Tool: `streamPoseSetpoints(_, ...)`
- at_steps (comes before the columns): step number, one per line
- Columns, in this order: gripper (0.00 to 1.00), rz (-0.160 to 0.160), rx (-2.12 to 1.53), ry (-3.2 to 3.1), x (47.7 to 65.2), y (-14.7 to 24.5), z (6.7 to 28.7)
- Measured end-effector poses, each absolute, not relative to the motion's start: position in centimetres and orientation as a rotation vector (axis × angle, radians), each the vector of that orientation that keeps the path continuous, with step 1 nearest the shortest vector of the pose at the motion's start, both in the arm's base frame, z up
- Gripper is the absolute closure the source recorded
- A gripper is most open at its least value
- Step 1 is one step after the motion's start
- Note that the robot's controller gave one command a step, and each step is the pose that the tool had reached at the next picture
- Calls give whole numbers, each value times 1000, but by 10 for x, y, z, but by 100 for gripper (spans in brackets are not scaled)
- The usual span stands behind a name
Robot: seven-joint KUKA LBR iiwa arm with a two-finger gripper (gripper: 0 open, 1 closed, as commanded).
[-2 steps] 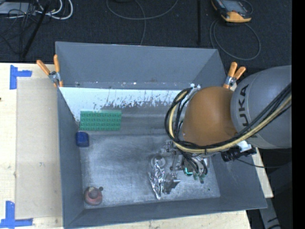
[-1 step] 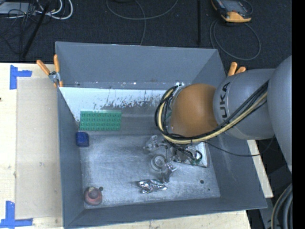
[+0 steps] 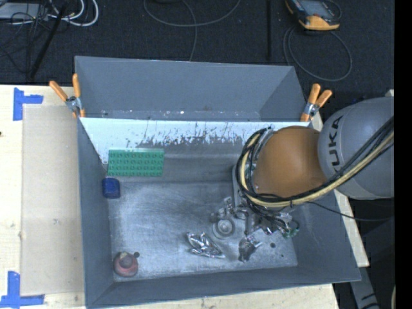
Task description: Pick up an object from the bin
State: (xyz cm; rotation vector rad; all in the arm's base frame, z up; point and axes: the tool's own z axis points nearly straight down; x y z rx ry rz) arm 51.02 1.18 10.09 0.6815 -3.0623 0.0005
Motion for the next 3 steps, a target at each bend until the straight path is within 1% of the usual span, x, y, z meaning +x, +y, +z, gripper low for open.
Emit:
streamPoseSetpoints(1,0,0,568,-3084,481,-23,100)
streamPoseSetpoints(2,0,7,1362,-2846,479,14,72)
streamPoseSetpoints(3,0,3,1355,-2842,481,14,73)
